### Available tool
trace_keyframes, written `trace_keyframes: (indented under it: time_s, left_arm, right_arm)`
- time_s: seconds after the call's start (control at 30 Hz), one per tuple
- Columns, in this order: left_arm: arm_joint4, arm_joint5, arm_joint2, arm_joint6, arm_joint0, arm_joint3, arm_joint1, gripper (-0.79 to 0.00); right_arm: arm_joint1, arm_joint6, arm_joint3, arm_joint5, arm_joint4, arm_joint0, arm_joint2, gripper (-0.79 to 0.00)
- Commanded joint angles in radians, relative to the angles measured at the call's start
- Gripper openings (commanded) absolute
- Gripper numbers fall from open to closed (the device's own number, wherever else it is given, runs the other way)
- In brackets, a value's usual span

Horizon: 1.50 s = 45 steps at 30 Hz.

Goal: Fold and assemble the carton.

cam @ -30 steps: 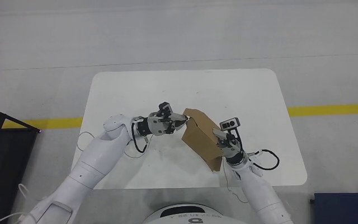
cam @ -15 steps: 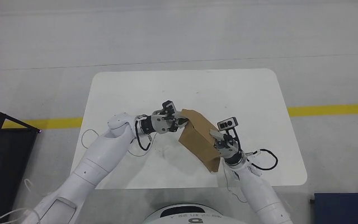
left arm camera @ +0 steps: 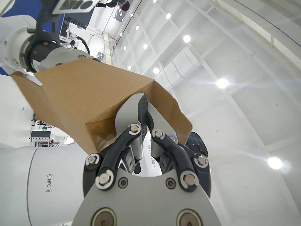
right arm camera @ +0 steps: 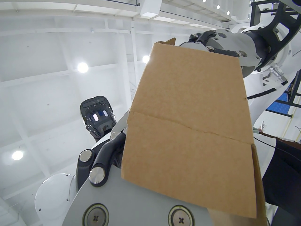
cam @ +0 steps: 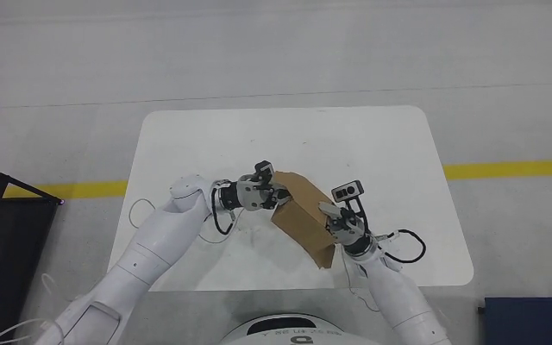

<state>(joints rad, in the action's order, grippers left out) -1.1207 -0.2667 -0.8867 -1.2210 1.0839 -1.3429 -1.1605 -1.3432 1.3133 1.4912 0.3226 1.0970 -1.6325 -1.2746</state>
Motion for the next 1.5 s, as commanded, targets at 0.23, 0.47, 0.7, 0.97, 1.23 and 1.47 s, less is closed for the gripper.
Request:
trace_keyframes:
  time_s: [0.23, 0.47, 0.7, 0.97, 1.23, 1.47]
  left_arm:
    - [0.083, -0.009, 0.009, -0.021, -0.023, -0.002, -0.002, -0.785]
    - [0.125, -0.010, 0.016, -0.029, -0.038, 0.010, -0.005, -0.785]
    - [0.131, 0.014, -0.017, -0.027, -0.035, 0.021, -0.001, -0.785]
    - [0.132, 0.037, -0.150, -0.018, 0.010, -0.014, 0.031, -0.151]
    - [0.116, 0.064, -0.266, 0.026, 0.031, -0.077, 0.051, -0.099]
    - [0.064, 0.185, -0.219, 0.163, -0.032, -0.079, 0.018, -0.089]
  right_arm:
    - [0.002, -0.019, -0.006, 0.002, -0.050, 0.008, 0.018, -0.785]
    - [0.003, -0.015, -0.014, 0.001, -0.046, 0.015, 0.024, -0.785]
    - [0.005, -0.010, -0.017, -0.004, -0.027, 0.020, 0.019, -0.785]
    - [0.009, 0.019, -0.019, -0.018, 0.034, 0.020, -0.007, -0.785]
    - [0.009, 0.015, -0.024, -0.025, 0.027, 0.027, -0.001, -0.785]
    - [0.008, 0.004, -0.026, -0.024, 0.012, 0.037, 0.012, -0.785]
